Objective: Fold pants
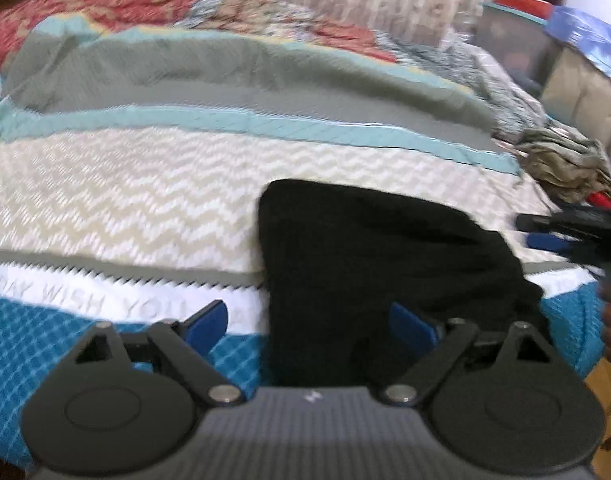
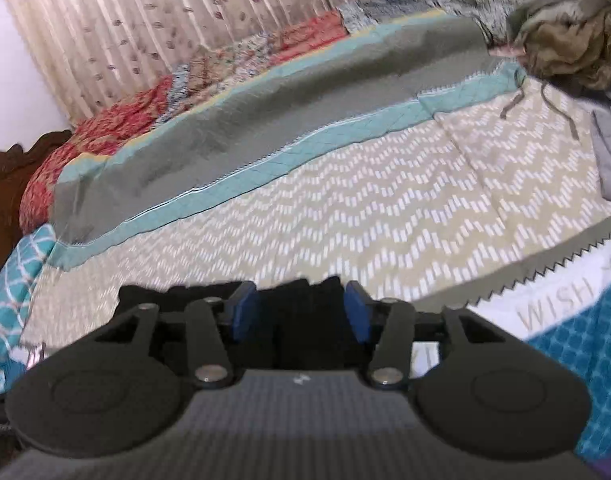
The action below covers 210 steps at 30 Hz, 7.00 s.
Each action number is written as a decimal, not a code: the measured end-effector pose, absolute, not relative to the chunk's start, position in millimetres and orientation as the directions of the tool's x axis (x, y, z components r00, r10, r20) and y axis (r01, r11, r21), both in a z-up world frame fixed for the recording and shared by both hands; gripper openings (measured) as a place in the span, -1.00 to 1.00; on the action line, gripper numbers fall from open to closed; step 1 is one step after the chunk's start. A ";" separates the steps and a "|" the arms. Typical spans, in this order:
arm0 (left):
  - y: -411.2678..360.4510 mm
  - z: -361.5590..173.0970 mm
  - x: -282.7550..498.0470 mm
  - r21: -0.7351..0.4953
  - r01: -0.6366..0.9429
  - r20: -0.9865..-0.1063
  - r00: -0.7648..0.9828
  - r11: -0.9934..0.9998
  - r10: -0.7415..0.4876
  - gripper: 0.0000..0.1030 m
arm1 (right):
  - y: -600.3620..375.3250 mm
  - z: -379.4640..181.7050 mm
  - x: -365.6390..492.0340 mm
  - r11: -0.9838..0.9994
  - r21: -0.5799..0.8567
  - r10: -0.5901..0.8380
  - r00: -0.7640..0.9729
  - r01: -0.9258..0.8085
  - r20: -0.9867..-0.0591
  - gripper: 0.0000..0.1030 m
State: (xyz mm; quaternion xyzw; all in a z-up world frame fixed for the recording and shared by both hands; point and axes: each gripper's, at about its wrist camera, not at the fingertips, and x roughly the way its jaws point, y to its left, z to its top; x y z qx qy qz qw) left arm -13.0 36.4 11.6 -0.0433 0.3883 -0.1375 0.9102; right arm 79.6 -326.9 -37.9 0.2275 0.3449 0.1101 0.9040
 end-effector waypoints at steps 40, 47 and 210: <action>-0.8 -23.2 -16.1 -0.126 0.305 -0.791 0.544 0.944 -0.281 0.88 | -331.3 -98.3 94.5 0.762 0.627 0.364 0.696 0.160 -0.619 -0.96; 39.7 0.2 -22.9 -0.197 0.250 -0.721 0.618 0.948 -0.313 0.86 | -325.6 -43.8 44.4 0.789 0.614 0.361 0.793 0.020 -0.490 -0.83; -30.7 25.9 -43.7 0.226 0.012 -0.753 0.637 0.974 0.167 1.00 | -230.9 -57.9 -13.2 0.865 0.501 0.270 0.805 0.039 -0.528 0.73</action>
